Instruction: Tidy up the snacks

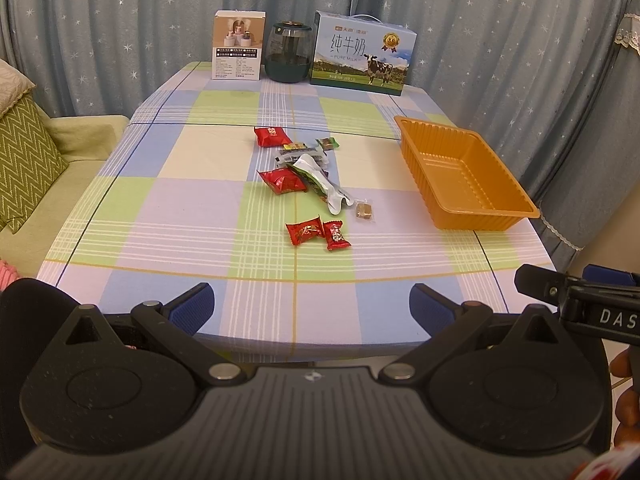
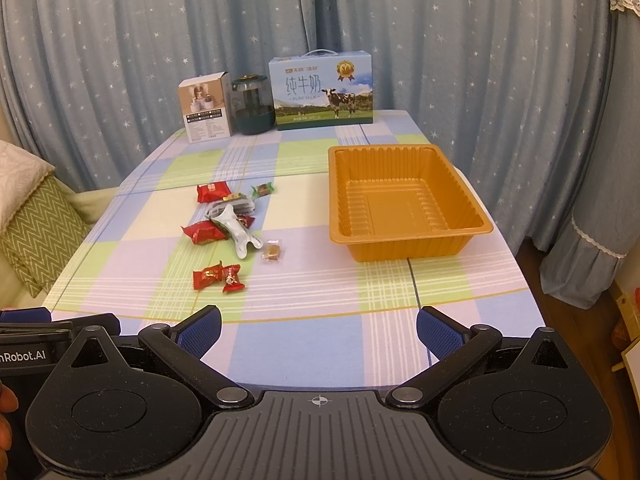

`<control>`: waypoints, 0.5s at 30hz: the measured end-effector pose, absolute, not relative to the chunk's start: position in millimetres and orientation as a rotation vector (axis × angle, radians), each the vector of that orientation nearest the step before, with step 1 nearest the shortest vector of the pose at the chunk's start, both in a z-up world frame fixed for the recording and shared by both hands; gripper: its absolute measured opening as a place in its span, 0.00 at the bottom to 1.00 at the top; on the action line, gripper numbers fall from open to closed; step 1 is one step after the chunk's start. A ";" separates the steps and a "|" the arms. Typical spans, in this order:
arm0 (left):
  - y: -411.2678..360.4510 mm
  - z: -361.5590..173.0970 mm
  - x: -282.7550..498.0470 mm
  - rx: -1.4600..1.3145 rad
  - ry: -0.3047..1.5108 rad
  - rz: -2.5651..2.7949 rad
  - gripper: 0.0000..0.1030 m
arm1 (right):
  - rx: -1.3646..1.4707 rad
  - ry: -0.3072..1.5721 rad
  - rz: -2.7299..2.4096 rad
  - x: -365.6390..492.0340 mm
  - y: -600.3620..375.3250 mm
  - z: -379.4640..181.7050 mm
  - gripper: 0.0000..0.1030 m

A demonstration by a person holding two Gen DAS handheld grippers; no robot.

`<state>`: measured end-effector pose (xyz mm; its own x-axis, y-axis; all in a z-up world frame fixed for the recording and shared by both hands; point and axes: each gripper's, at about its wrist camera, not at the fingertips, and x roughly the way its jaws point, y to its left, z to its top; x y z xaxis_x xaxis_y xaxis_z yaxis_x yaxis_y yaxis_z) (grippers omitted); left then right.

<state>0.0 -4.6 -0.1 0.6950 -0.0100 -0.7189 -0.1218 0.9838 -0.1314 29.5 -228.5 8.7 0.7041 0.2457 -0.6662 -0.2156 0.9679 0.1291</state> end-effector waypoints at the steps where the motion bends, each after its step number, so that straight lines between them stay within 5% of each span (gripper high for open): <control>1: -4.8 -0.2 -0.1 -0.174 0.801 0.062 1.00 | 0.042 0.747 0.256 29.5 -228.6 8.6 1.00; 15: -5.9 -0.6 -1.5 -0.174 0.802 0.062 1.00 | 0.045 0.747 0.256 29.6 -229.8 7.6 1.00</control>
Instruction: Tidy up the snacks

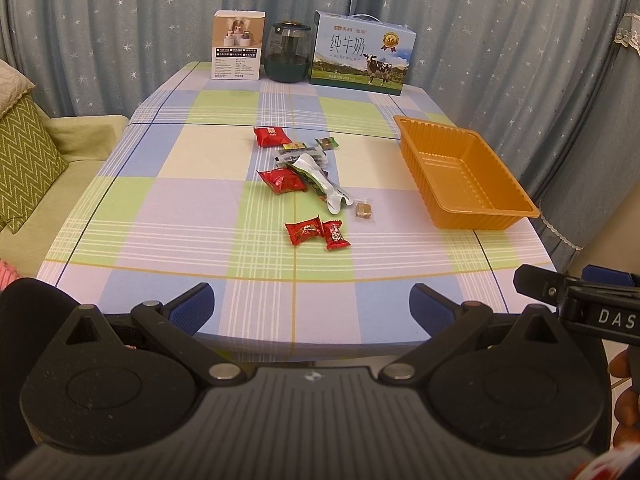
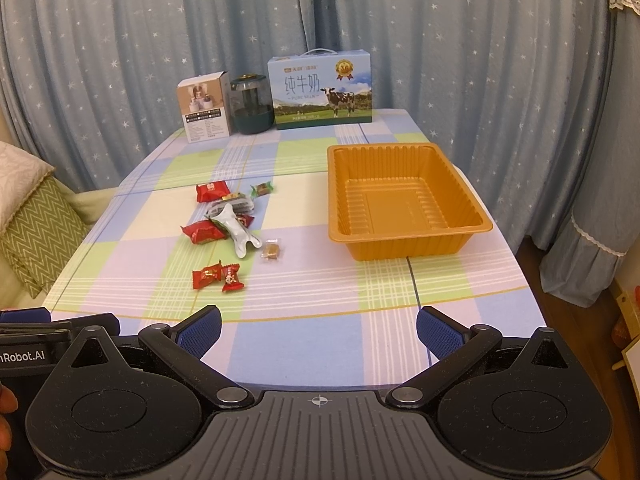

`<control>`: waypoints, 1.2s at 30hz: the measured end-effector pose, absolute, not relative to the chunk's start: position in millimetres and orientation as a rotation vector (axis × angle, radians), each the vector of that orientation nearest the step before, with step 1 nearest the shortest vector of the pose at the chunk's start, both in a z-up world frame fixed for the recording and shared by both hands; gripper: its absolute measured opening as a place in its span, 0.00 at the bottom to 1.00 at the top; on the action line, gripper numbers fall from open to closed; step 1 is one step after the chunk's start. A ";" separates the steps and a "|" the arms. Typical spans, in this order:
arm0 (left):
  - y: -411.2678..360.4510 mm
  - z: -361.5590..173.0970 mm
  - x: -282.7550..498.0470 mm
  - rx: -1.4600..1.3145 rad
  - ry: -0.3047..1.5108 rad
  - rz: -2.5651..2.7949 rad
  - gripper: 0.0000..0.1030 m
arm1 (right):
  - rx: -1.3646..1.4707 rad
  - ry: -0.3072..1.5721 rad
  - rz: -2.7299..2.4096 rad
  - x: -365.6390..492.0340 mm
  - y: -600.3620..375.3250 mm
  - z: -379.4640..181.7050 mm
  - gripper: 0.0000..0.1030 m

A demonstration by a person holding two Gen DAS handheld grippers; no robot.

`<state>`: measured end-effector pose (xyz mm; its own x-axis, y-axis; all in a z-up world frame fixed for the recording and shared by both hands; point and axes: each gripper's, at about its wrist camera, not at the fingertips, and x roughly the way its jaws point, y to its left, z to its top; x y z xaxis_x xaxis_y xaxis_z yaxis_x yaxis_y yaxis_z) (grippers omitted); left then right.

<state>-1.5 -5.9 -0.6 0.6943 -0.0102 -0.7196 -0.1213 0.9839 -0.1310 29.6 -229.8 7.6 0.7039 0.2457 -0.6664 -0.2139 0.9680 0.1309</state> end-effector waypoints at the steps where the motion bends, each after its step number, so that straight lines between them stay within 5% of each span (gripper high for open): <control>1: -5.7 -0.6 -1.2 -0.173 0.802 0.063 1.00 | 0.045 0.747 0.256 29.4 -229.9 7.4 1.00; 24: -2.0 -2.5 4.8 -0.174 0.801 0.058 1.00 | 0.068 0.730 0.249 32.5 -230.3 2.4 1.00; 36: 28.5 -45.7 52.2 -0.121 0.822 0.034 1.00 | 0.073 0.734 0.255 69.3 -214.9 -31.5 1.00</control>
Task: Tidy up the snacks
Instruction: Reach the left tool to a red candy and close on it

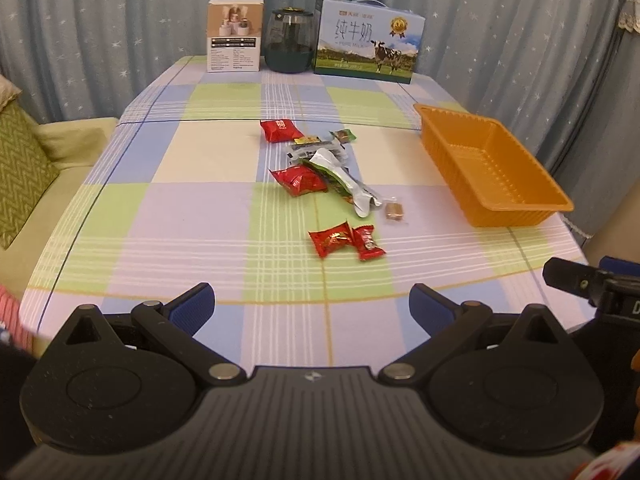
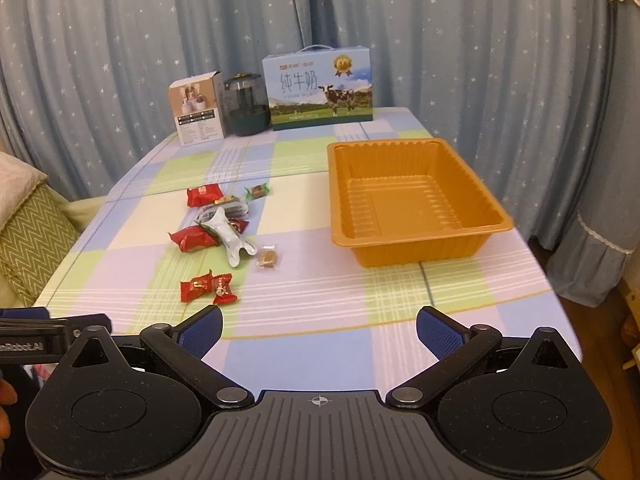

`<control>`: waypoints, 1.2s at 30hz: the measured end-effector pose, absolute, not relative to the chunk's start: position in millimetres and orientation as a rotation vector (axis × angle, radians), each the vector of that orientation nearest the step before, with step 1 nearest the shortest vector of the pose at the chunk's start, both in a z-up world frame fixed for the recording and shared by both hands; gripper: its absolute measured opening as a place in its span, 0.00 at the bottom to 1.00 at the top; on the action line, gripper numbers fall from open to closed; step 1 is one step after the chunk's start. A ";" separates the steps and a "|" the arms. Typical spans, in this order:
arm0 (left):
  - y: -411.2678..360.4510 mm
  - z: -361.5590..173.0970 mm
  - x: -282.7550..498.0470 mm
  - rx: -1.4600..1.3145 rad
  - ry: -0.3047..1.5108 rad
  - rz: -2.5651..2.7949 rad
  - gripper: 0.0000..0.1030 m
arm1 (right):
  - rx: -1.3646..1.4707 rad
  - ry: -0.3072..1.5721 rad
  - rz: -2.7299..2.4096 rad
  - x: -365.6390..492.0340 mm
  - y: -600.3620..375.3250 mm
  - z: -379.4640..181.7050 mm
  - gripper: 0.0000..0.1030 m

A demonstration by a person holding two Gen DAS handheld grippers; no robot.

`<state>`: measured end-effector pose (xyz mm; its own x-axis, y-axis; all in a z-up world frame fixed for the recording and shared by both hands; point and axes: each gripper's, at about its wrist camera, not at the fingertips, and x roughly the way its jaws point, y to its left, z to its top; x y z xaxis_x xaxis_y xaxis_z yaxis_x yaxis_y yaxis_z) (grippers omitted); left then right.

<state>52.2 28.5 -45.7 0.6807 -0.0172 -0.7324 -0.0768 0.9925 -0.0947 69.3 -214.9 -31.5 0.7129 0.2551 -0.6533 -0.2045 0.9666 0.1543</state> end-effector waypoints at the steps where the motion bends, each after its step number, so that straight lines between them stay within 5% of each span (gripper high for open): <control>1: 30.0 -50.6 58.2 -0.109 0.827 0.029 0.99 | 0.068 0.736 0.255 73.2 -212.1 -34.6 0.99; 9: 46.0 -86.3 106.1 -0.060 0.864 -0.013 0.93 | 0.057 0.774 0.284 108.7 -190.1 -66.6 0.99; 13: 52.5 -102.7 126.3 -0.033 0.885 -0.032 0.92 | 0.065 0.813 0.313 126.2 -176.4 -82.8 0.89; 23: 60.5 -123.8 161.4 0.096 0.865 -0.141 0.86 | 0.063 0.862 0.355 153.9 -147.3 -107.9 0.81; 29: 57.8 -131.4 179.4 0.140 0.830 -0.259 0.72 | 0.074 0.876 0.345 162.8 -145.0 -117.7 0.78; 33: 52.2 -139.4 188.1 0.151 0.840 -0.330 0.52 | 0.087 0.877 0.336 165.5 -147.6 -122.9 0.77; 36: 44.6 -139.1 189.0 0.173 0.818 -0.377 0.51 | 0.099 0.877 0.329 167.0 -149.8 -125.5 0.77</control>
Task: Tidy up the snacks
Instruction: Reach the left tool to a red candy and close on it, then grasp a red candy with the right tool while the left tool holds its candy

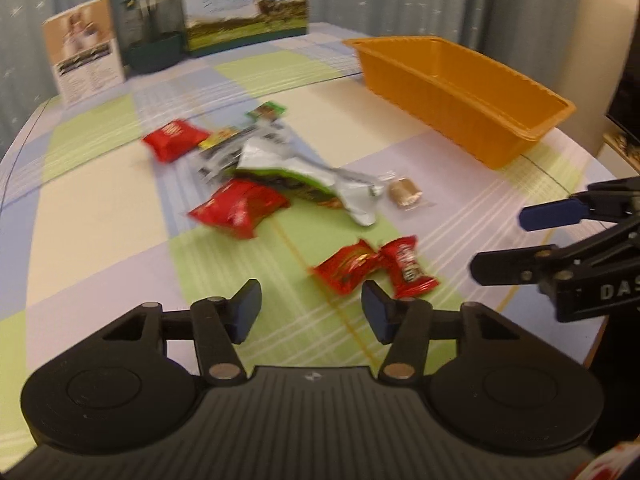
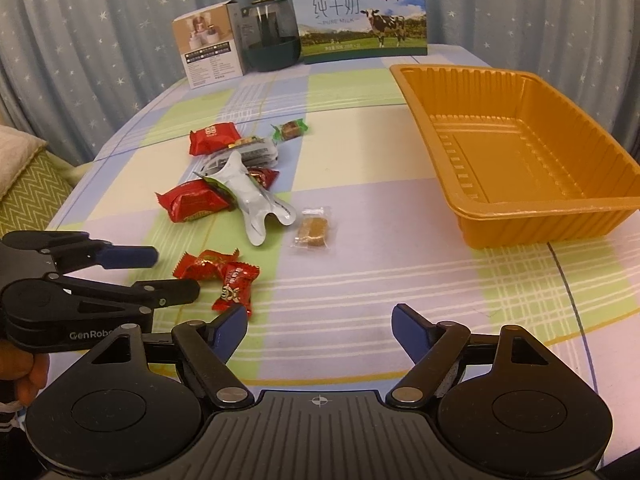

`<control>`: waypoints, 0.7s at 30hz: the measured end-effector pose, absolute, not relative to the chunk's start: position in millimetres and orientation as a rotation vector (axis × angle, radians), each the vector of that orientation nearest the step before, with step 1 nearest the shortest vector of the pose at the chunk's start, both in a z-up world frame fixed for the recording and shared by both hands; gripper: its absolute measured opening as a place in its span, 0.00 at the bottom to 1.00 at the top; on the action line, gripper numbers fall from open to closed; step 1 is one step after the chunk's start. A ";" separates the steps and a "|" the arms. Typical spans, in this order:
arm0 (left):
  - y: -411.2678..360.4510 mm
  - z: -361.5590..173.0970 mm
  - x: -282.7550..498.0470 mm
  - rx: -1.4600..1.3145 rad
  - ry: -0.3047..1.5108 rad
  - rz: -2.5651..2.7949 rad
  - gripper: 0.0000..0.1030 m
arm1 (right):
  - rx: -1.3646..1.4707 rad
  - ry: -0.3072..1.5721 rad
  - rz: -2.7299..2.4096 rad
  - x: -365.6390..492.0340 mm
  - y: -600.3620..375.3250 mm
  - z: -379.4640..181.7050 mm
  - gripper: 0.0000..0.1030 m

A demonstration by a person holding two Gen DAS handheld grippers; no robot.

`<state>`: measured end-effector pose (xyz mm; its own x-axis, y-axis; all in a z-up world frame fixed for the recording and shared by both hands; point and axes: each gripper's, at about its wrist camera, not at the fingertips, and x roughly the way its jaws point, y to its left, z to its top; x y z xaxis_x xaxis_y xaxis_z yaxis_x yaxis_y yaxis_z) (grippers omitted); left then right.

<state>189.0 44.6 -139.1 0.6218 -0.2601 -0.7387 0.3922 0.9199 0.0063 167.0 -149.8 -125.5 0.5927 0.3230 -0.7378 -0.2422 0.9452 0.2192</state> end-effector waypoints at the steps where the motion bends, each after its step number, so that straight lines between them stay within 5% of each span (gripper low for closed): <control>1: 41.1 -138.4 188.6 0.194 0.806 -0.391 0.51 | 0.103 0.877 0.328 167.4 -150.5 -125.9 0.77; 6: 27.5 -138.6 195.0 0.268 0.770 -0.438 0.51 | 0.112 0.875 0.330 168.1 -152.1 -127.8 0.77; 13: 28.4 -144.8 207.2 0.249 0.809 -0.457 0.21 | 0.124 0.872 0.331 169.8 -152.2 -128.5 0.77; 17: 37.3 -140.4 200.7 0.227 0.834 -0.360 0.20 | 0.126 0.865 0.361 171.9 -144.4 -127.0 0.76; 21: 59.4 -138.0 192.4 0.140 0.854 -0.248 0.20 | 0.129 0.858 0.406 174.2 -129.7 -126.7 0.65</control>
<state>192.4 59.4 -138.0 0.6306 -0.1602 -0.7594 0.2720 0.9620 0.0229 174.2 -129.7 -126.7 0.5829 0.3980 -0.7084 -0.2958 0.9159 0.2712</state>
